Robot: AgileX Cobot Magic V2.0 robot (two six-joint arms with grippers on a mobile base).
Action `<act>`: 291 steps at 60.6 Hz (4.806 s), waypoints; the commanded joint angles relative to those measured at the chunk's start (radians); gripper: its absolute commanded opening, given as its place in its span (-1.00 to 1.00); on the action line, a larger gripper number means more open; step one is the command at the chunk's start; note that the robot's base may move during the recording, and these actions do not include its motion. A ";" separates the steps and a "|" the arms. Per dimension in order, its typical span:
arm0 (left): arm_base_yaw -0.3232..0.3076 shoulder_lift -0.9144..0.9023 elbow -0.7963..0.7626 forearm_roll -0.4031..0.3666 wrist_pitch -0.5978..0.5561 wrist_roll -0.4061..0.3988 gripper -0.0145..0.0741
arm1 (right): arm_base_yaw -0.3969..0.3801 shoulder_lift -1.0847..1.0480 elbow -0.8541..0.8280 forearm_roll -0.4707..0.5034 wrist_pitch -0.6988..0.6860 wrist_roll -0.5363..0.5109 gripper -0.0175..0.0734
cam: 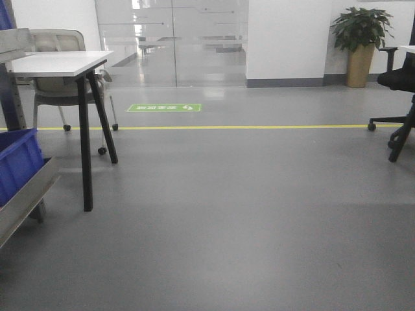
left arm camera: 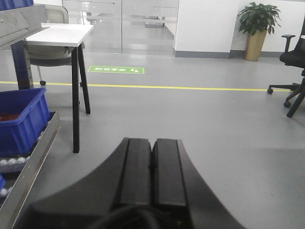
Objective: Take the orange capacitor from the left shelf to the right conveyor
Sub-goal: 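Drive the base across the room to the conveyor, holding the capacitor, then lower the right gripper with the capacitor onto the metal tray on the conveyor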
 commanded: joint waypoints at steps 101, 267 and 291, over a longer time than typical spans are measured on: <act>-0.002 -0.010 -0.005 -0.003 -0.089 -0.002 -0.96 | 0.002 0.015 -0.026 -0.009 -0.093 -0.007 -0.49; -0.002 -0.006 -0.005 -0.003 -0.089 -0.002 -0.96 | 0.002 0.152 -0.032 0.024 -0.215 -0.006 -0.49; -0.002 -0.006 -0.005 -0.003 -0.089 -0.002 -0.96 | 0.038 0.853 -0.163 0.024 -0.726 -0.006 -0.49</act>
